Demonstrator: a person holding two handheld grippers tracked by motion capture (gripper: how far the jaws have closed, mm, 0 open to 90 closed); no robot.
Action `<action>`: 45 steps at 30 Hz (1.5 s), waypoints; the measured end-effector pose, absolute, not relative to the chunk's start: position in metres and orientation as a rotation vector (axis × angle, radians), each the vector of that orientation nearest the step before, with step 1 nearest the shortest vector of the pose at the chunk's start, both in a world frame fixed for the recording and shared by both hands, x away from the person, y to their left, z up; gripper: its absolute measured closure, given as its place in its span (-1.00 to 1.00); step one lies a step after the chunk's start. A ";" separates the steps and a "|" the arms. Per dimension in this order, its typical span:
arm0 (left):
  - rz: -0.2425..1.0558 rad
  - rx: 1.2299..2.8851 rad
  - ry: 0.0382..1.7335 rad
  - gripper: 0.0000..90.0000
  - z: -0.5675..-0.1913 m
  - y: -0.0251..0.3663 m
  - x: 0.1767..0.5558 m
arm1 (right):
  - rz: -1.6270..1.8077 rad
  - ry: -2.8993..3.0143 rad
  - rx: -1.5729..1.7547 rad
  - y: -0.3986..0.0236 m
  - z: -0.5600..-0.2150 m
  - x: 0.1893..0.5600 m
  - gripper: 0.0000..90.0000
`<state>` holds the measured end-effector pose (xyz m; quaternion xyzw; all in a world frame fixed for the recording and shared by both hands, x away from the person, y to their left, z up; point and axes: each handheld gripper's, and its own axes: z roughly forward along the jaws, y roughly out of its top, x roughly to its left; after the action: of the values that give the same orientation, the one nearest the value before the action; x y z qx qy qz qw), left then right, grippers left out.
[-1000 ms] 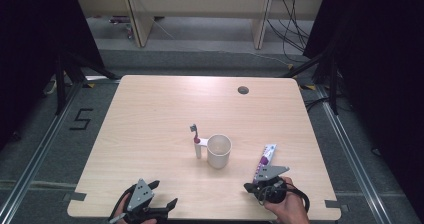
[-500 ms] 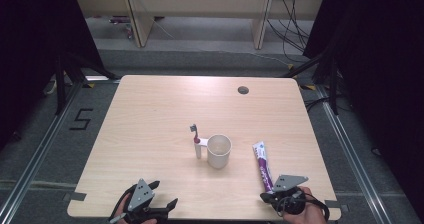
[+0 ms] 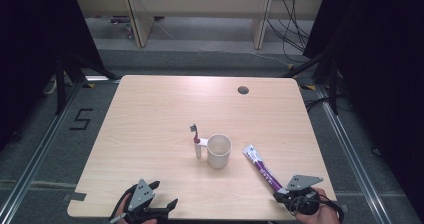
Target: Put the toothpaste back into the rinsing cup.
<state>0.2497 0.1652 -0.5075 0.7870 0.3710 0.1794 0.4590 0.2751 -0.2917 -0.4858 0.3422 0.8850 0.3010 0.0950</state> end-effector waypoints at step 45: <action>0.445 1.944 0.923 -0.62 -0.506 0.167 0.250 | 0.438 2.683 1.158 -0.233 -0.472 0.371 0.34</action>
<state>0.2497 0.1667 -0.5064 0.7880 0.3741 0.1804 0.4546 0.3708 -0.2331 -0.4718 0.3901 0.9041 0.1477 0.0933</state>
